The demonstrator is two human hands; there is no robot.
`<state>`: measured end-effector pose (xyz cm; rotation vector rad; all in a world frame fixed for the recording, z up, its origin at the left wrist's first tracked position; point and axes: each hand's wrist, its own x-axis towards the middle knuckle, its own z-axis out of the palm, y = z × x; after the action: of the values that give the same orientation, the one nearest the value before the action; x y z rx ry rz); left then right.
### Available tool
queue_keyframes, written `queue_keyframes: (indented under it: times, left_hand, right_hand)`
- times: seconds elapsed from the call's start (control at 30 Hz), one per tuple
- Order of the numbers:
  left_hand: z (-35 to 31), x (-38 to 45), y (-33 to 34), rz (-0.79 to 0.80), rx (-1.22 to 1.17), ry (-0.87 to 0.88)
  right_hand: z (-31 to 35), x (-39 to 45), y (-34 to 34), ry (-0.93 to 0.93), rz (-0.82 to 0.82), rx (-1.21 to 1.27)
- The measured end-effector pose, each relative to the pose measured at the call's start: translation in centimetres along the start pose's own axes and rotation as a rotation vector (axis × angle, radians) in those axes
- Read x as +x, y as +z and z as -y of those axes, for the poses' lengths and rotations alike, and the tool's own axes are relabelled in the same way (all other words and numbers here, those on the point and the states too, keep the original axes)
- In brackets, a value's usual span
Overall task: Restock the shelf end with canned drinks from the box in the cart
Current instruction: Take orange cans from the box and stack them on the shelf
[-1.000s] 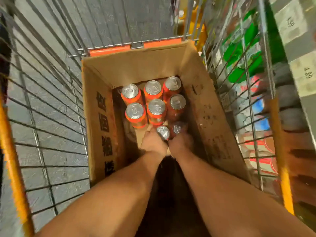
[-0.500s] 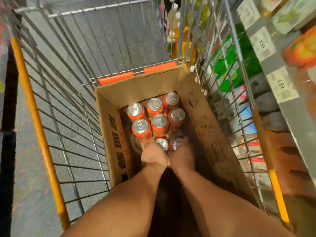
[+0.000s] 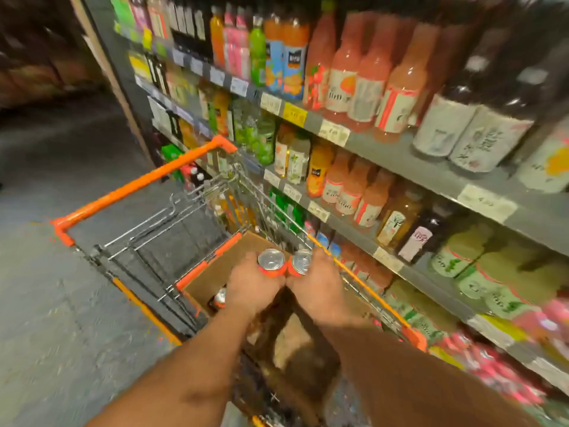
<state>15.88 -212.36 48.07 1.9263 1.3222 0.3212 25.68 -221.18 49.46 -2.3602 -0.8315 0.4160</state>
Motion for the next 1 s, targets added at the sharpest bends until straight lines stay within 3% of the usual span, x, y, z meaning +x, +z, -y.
queue_keyframes:
  times: [0.23, 0.37, 0.67, 1.0]
  left_hand:
    - [-15.9, -5.5, -6.2, 0.087, 0.074, 0.511]
    - [-26.9, -9.7, -7.3, 0.074, 0.041, 0.783]
    - [-49.8, -23.8, -6.5, 0.191, -0.146, 1.088]
    - [-63.0, -28.8, -4.8, 0.225, 0.1, 1.201]
  right_hand:
    - [2.7, -3.5, -18.7, -0.005, -0.329, 0.025]
    - [2.3, -6.5, -30.6, -0.04, -0.526, -0.105]
    - [-1.1, -15.9, -55.1, 0.069, -0.848, -0.292]
    - [-3.5, -18.3, -69.0, 0.06, -0.593, -0.493]
